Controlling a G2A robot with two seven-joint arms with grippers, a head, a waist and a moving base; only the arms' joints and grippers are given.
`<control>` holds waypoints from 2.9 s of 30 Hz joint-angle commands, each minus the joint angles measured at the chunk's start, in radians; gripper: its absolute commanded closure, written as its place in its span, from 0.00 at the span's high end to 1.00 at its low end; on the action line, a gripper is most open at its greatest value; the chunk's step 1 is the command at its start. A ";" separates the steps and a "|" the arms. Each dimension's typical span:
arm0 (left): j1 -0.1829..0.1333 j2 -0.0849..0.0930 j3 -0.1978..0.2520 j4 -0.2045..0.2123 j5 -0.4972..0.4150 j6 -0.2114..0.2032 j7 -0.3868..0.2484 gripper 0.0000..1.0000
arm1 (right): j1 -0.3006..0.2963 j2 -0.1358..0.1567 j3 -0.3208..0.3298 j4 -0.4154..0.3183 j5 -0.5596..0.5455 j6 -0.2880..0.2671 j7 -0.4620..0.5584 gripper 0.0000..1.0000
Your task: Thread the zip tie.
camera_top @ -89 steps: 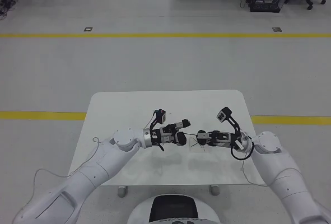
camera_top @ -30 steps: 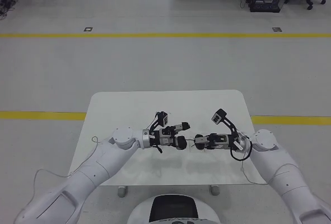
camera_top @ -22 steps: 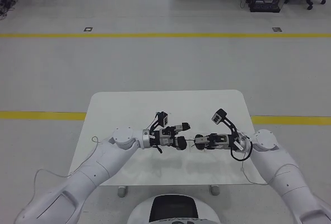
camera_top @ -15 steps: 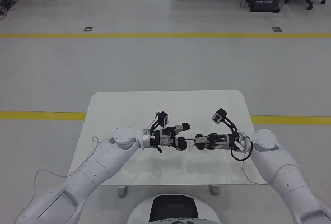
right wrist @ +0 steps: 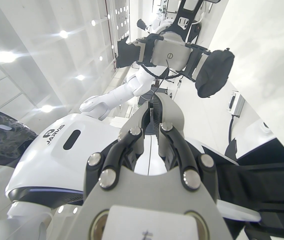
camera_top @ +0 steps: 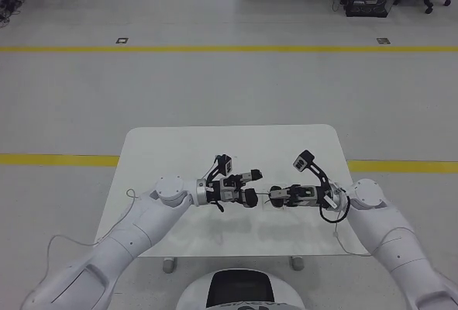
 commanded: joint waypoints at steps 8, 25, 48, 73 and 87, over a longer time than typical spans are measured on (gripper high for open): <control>0.001 -0.002 -0.003 -0.001 -0.002 0.000 -0.007 1.00 | 0.008 -0.002 -0.008 0.012 0.003 0.000 0.000 0.00; 0.001 -0.008 -0.001 0.002 0.006 0.006 -0.014 0.94 | 0.011 -0.004 -0.016 0.018 0.005 0.000 0.000 0.00; 0.007 -0.008 -0.021 0.014 -0.004 -0.006 -0.032 0.44 | 0.061 -0.008 -0.073 0.093 0.050 0.000 0.000 0.00; 0.013 -0.013 -0.022 0.015 -0.008 -0.036 -0.074 0.18 | 0.142 0.012 -0.238 0.198 0.179 0.000 0.000 0.00; 0.008 -0.018 -0.018 0.025 -0.005 -0.030 -0.073 0.09 | 0.150 0.019 -0.254 0.197 0.201 0.000 0.000 0.00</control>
